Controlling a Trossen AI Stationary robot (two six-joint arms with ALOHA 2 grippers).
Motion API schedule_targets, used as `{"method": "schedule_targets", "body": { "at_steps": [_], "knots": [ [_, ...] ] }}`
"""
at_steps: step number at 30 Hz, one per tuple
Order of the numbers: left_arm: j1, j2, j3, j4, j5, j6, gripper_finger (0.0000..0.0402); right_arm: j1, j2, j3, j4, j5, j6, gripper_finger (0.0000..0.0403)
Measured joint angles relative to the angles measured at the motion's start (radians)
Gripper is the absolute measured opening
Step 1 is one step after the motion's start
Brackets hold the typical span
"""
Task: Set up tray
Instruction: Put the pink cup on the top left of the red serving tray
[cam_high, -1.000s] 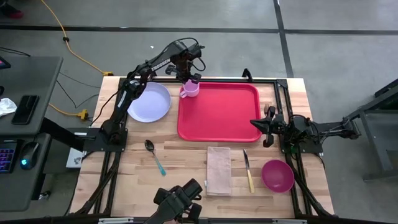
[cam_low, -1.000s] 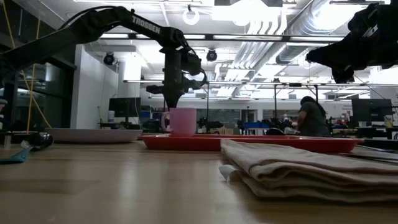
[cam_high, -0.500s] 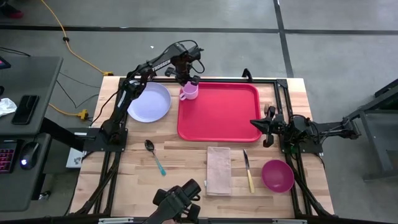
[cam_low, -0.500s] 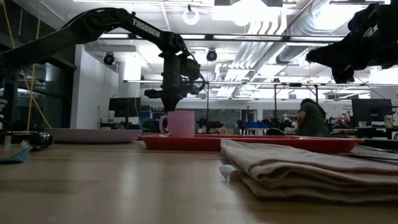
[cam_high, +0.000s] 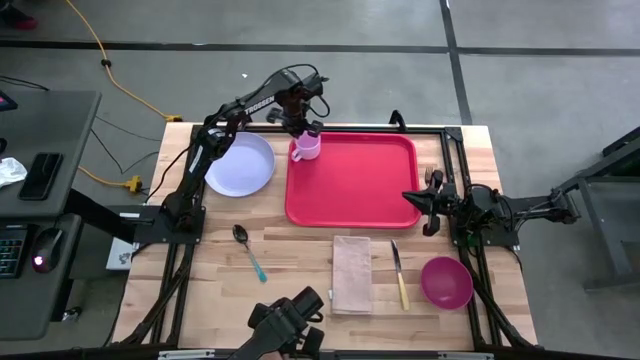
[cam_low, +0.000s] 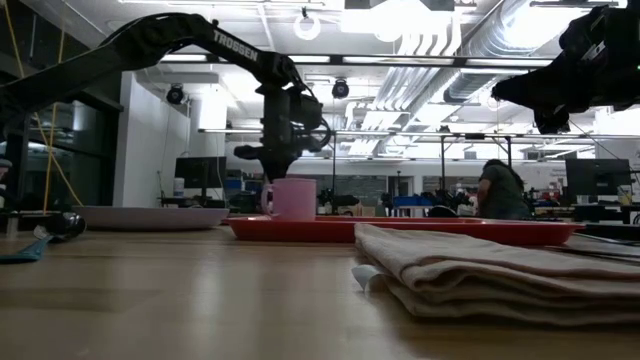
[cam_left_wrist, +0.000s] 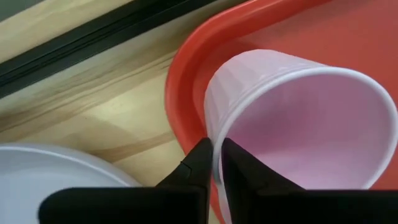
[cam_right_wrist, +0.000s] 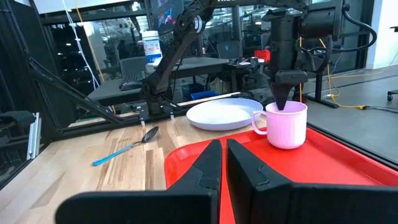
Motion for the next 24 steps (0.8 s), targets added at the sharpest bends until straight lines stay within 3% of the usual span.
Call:
{"method": "schedule_targets", "body": {
  "at_steps": [24],
  "knots": [
    [0.001,0.000,0.000,0.015,0.020,0.035,0.0072,0.000,0.000,0.000,0.000,-0.003,0.003,0.0000]
  ]
}}
